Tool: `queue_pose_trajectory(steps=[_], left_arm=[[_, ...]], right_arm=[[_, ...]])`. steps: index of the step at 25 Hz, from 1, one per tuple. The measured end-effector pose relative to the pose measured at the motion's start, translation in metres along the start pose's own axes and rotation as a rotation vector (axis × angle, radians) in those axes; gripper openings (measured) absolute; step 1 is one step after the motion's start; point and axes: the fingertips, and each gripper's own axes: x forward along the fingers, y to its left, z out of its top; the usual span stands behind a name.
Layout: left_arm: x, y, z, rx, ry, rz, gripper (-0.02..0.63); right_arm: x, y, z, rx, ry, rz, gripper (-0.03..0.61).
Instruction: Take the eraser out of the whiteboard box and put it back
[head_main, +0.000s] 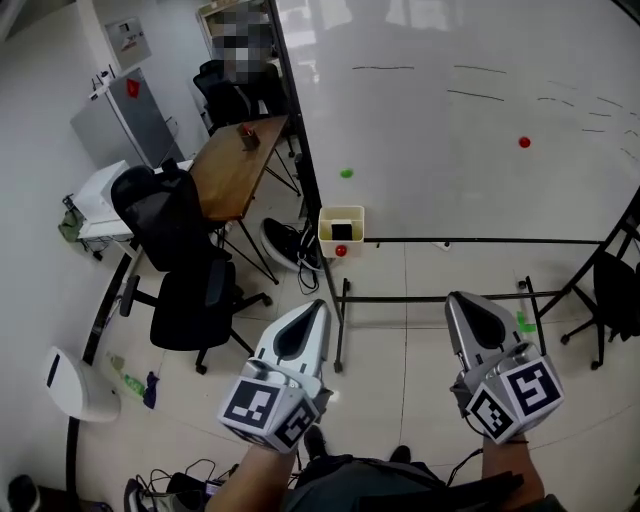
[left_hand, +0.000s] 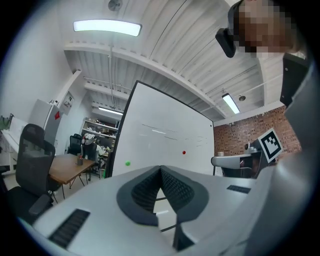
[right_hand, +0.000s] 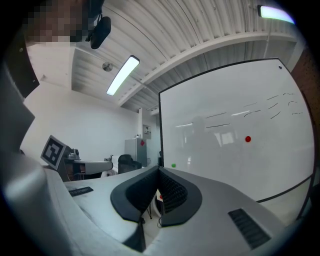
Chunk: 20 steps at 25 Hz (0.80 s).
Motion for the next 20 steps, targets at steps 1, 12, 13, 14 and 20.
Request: queue_pose_trajectory(steps=[1, 12, 13, 14, 20], left_arm=[[-0.001, -0.012, -0.004, 0.001, 0.007, 0.003, 0.028], [-0.040, -0.043, -0.005, 0.010, 0.031, -0.040, 0.028], [-0.044, -0.040, -0.003, 0.011, 0.030, -0.048, 0.028], [-0.049, -0.038, -0.002, 0.014, 0.027, -0.055, 0.028], [-0.070, -0.022, 0.006, 0.030, 0.016, -0.078, 0.028]], right_arm=[[-0.009, -0.006, 0.000, 0.003, 0.005, 0.007, 0.012], [-0.046, 0.023, 0.007, 0.035, -0.005, 0.004, 0.012], [-0.046, 0.029, 0.007, 0.035, -0.006, -0.002, 0.012], [-0.046, 0.035, 0.007, 0.034, -0.006, -0.005, 0.012], [-0.045, 0.065, 0.012, 0.014, -0.016, -0.027, 0.011]])
